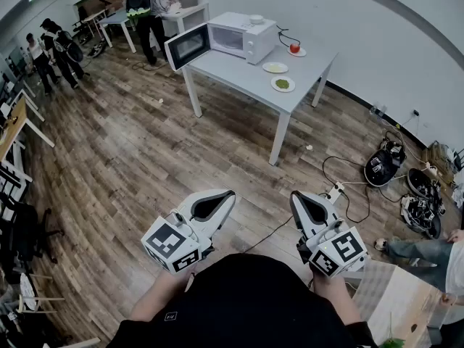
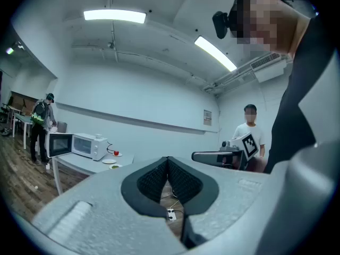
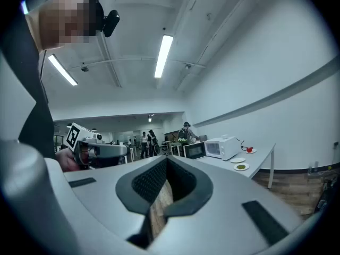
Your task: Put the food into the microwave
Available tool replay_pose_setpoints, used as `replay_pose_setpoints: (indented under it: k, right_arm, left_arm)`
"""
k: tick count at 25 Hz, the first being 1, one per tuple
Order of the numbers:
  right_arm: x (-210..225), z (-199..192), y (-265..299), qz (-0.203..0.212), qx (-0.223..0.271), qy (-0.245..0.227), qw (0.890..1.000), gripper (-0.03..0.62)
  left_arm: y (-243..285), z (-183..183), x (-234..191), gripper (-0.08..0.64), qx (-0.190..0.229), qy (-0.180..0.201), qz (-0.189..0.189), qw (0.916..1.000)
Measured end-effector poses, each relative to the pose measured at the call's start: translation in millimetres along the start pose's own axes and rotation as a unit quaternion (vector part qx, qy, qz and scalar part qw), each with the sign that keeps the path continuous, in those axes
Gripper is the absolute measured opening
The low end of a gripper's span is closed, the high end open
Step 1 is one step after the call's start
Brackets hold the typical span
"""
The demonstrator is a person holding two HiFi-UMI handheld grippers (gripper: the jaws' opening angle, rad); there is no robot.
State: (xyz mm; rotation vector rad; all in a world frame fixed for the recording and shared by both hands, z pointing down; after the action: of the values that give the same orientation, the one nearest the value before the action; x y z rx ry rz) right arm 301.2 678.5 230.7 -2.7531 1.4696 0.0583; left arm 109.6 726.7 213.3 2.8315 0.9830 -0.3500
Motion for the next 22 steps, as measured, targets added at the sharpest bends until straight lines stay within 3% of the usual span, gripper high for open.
replay_pose_setpoints:
  k: [5,10,14,22]
  right_arm:
    - [-11,-6,4,-0.012,-0.011,-0.006,1.000,0.011]
    - [-2,-4,-1,-0.072,-0.026,-0.032,0.997,0.011]
    - [-2,-9,-7,-0.113,-0.029,-0.024,0.993,0.011]
    - [-15,-33,9,-0.107,-0.054,0.007,0.993,0.011]
  left_arm:
    - [-16,-5,-7,0.008,-0.004,-0.003,0.002,1.0000]
    - [-38,-5,-22,0.008,-0.011,-0.005,0.003,0.9999]
    - [-52,-14,-35,0.008,-0.026,-0.004,-0.003,0.9997]
    - [-44,-28,-61,0.008,-0.044,-0.026,-0.011,0.9986]
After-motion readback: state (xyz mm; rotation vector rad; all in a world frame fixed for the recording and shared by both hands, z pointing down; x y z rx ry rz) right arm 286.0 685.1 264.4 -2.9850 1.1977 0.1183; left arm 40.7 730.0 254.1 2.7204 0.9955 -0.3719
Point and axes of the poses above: the fingertips, and each gripper's own axes: y forward along the fingers, x to its right, z out of its top, the point moved 5 cm from there along -y, backward along the fingers, and after that the axes turned 10 degrees about -y, right-handed, at the moved point
